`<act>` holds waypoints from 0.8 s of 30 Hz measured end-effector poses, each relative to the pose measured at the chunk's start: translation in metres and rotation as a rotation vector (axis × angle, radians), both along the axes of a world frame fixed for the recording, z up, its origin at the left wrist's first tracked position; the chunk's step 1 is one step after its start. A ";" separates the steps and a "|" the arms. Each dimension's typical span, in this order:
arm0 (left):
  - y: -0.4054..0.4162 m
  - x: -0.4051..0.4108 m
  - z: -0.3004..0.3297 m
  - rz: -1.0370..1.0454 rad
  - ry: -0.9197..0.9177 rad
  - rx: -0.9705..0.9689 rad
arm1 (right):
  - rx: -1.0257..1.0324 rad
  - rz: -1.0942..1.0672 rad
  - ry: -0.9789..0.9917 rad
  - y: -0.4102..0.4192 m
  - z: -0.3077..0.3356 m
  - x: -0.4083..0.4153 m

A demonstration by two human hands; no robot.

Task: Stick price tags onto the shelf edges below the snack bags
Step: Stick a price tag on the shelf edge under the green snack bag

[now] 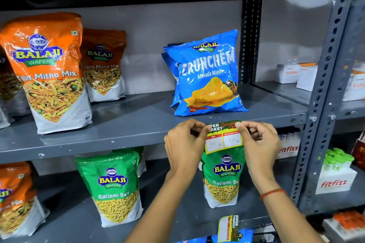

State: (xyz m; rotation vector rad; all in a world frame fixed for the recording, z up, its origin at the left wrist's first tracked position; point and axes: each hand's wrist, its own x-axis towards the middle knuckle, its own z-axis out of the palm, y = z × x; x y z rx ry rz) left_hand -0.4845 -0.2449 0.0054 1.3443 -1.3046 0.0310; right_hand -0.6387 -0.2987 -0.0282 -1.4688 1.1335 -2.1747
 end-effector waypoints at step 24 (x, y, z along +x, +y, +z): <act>-0.035 -0.034 -0.232 -0.348 -0.429 1.025 | 1.199 0.483 -0.485 0.063 -0.330 -0.024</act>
